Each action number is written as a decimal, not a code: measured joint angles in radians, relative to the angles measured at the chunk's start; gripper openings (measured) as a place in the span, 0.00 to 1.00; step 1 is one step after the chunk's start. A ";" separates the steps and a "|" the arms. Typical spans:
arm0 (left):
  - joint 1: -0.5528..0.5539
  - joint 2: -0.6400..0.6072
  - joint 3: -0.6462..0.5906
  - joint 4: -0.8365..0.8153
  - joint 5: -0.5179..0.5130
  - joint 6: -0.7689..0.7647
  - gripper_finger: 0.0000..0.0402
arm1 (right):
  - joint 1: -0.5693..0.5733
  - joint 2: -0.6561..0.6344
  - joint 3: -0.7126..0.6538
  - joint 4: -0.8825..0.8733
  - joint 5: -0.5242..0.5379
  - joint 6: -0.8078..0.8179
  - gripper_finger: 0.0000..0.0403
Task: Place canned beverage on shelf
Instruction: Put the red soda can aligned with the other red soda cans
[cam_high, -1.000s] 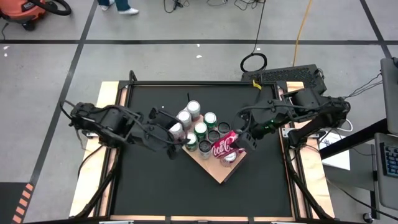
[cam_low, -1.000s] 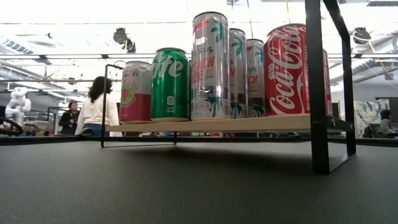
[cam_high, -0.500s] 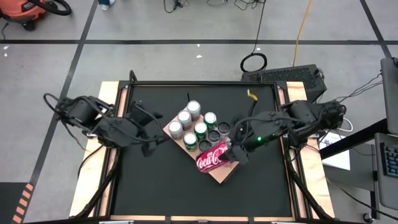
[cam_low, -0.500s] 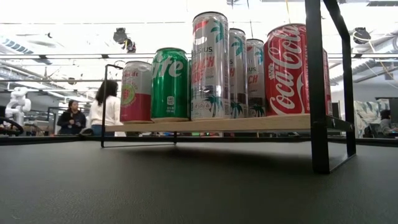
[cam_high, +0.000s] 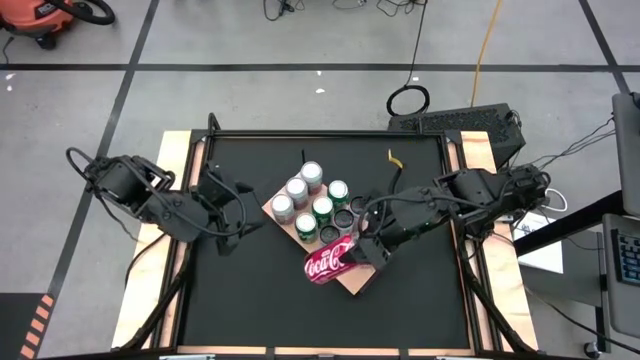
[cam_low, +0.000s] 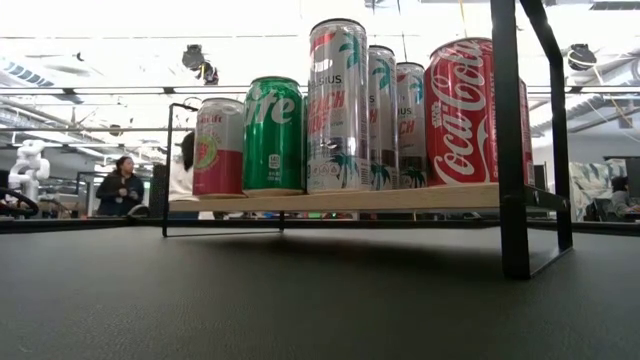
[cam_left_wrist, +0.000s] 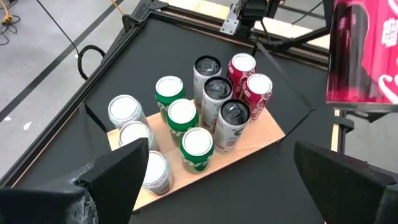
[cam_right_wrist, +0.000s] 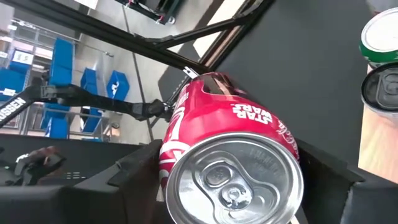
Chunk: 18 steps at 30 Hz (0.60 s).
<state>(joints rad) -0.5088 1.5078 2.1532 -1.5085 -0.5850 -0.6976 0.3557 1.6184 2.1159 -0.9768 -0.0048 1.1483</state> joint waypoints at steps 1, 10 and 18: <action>0.000 0.000 -0.001 -0.003 0.000 -0.001 0.99 | 0.000 0.000 0.000 0.000 0.000 0.000 0.69; -0.005 0.000 -0.001 -0.002 0.000 -0.002 0.99 | -0.003 0.013 0.000 -0.072 0.002 0.011 0.69; -0.004 0.000 -0.001 0.000 -0.012 -0.004 0.99 | -0.002 0.068 0.000 -0.220 -0.005 -0.009 0.69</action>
<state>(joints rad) -0.5133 1.5082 2.1521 -1.5082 -0.5971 -0.7017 0.3535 1.6865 2.1162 -1.1963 -0.0101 1.1397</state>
